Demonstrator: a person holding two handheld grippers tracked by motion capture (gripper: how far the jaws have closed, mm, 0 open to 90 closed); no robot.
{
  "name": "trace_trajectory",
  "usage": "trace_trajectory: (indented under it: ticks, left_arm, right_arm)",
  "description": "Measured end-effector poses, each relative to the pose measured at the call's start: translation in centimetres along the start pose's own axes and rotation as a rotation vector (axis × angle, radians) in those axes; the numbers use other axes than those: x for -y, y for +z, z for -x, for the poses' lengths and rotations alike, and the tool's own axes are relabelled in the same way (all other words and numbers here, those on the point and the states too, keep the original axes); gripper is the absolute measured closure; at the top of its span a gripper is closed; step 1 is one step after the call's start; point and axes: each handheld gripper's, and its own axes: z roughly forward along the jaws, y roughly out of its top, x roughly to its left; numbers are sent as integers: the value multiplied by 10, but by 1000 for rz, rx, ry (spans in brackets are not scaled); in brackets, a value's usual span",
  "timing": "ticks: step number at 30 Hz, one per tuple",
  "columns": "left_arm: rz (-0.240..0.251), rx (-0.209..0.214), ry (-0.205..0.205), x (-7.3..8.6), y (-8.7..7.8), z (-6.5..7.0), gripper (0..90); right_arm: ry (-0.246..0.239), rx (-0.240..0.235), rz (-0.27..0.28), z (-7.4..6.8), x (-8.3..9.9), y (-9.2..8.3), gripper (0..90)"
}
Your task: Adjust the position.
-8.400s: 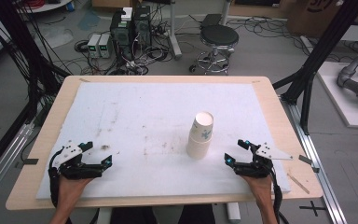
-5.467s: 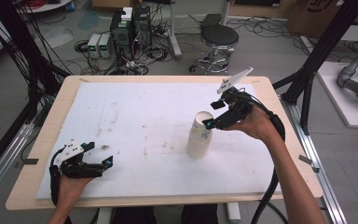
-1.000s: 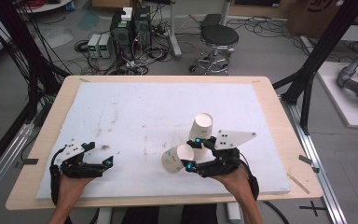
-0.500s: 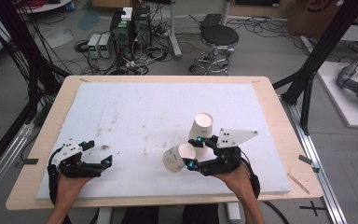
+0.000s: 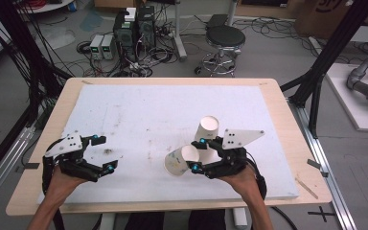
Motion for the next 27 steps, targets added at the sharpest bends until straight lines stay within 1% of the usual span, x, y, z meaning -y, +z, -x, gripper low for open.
trace_trajectory:
  ticks: [1, 4, 7, 8, 9, 10, 12, 14, 15, 16, 17, 21, 22, 26, 27]
  left_arm:
    - [-7, 26, 13, -4, 2, 1, 19]
    - [-16, 79, 32, -11, 8, 6, 19]
    - [-9, 136, 51, -15, 17, 13, 19]
    - [-8, 158, 52, -16, 21, 16, 19]
    - [-10, 172, 54, -17, 25, 18, 19]
    - [-11, 185, 57, -18, 30, 21, 19]
    - [-6, 221, 61, -20, 39, 27, 19]
    - [6, 246, 61, -22, 49, 33, 19]
    - [12, 263, 64, -24, 54, 35, 19]
    - [15, 276, 71, -25, 59, 38, 19]
    - [17, 287, 77, -27, 63, 41, 19]
    - [43, 334, 85, -34, 81, 51, 19]
    - [46, 341, 81, -35, 86, 53, 19]
    - [42, 359, 91, -36, 103, 59, 19]
    - [42, 359, 91, -36, 103, 59, 19]
  right_arm:
    - [-2, -5, 4, 1, -1, 0, 382]
    - [-6, -13, 3, 1, -1, 0, 382]
    - [-5, -33, 2, 1, -2, 1, 382]
    - [-5, -33, 2, 1, -2, 1, 382]
    - [-2, -43, 5, 1, -3, 2, 382]
    - [-2, -43, 5, 1, -3, 2, 382]
    - [-12, -63, 3, 3, -5, 6, 382]
    - [-7, -70, -2, 2, -6, 7, 382]
    - [-10, -81, -4, 3, -7, 11, 382]
    - [-10, -81, -4, 3, -7, 11, 382]
    - [-11, -97, -5, 3, -8, 14, 382]
    - [-16, -113, -3, 3, -8, 18, 382]
    - [-15, -119, -2, 3, -8, 19, 383]
    - [-14, -136, 1, 3, -8, 22, 382]
    - [-14, -136, 1, 3, -8, 22, 382]
